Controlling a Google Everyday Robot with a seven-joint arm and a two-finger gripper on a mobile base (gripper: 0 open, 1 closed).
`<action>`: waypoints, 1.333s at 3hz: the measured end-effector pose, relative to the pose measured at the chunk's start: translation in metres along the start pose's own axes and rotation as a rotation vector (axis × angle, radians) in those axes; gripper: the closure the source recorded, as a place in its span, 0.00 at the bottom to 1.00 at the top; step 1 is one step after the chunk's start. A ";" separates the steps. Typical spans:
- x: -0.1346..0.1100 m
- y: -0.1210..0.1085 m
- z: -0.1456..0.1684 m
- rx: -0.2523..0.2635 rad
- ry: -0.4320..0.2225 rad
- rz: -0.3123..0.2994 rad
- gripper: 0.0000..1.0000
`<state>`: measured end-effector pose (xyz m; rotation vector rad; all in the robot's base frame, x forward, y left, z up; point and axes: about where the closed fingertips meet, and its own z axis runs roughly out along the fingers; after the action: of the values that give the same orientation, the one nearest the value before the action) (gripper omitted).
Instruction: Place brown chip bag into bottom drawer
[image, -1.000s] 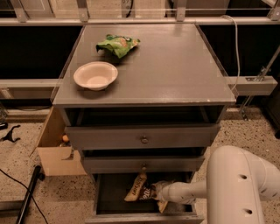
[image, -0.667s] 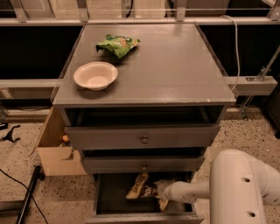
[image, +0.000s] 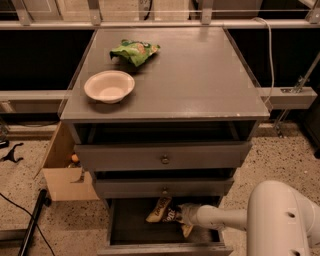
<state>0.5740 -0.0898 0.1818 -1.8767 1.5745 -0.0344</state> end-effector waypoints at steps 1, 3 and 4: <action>0.011 0.001 0.013 -0.003 0.015 0.010 1.00; 0.017 0.003 0.025 -0.010 0.025 0.013 0.73; 0.017 0.003 0.025 -0.010 0.025 0.013 0.50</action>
Offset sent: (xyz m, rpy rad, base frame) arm 0.0190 -0.0057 -0.0414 -0.0319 0.0208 -0.0286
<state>0.5865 -0.0926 0.1543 -1.8801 1.6061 -0.0444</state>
